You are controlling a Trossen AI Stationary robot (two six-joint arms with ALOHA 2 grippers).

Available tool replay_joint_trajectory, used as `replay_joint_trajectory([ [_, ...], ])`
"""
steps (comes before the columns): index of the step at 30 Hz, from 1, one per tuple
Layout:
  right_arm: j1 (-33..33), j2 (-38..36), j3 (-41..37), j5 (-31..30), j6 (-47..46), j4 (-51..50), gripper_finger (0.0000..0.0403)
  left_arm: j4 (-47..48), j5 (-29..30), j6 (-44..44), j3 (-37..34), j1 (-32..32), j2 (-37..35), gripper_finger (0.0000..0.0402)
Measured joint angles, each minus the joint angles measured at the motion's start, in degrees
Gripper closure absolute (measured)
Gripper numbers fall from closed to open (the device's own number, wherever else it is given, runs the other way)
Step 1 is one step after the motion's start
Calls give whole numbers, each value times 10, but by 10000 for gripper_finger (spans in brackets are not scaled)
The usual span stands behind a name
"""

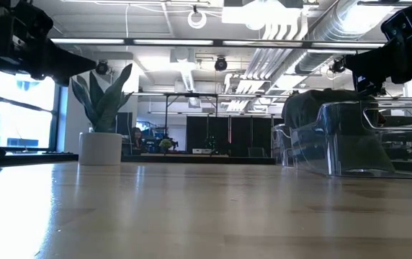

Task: Pick & Place hat
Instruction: Return to Home Position

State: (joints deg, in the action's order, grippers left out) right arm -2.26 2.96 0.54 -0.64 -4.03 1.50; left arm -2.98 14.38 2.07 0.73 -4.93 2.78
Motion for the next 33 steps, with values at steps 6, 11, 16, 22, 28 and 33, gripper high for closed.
replay_joint_trajectory([
  [6, 0, 0, 0, 0, 0, 0, 391, 1, -3, 7, 0, 0, 1, 401],
  [11, 0, 0, 0, 0, 0, 0, 391, 1, -3, 7, 0, 0, 1, 402],
  [16, 0, 0, 0, 0, 0, 0, 391, 1, -3, 7, 0, 0, 1, 402],
  [22, 0, 0, 0, 0, 9, 0, 391, 1, -4, 7, 0, 0, 1, 401],
  [28, 0, 0, 0, -5, 76, 1, 391, 1, -4, 6, 0, 0, 1, 401],
  [33, 0, 0, 0, -5, 43, 1, 391, 1, -4, 6, 0, 0, 1, 401],
])
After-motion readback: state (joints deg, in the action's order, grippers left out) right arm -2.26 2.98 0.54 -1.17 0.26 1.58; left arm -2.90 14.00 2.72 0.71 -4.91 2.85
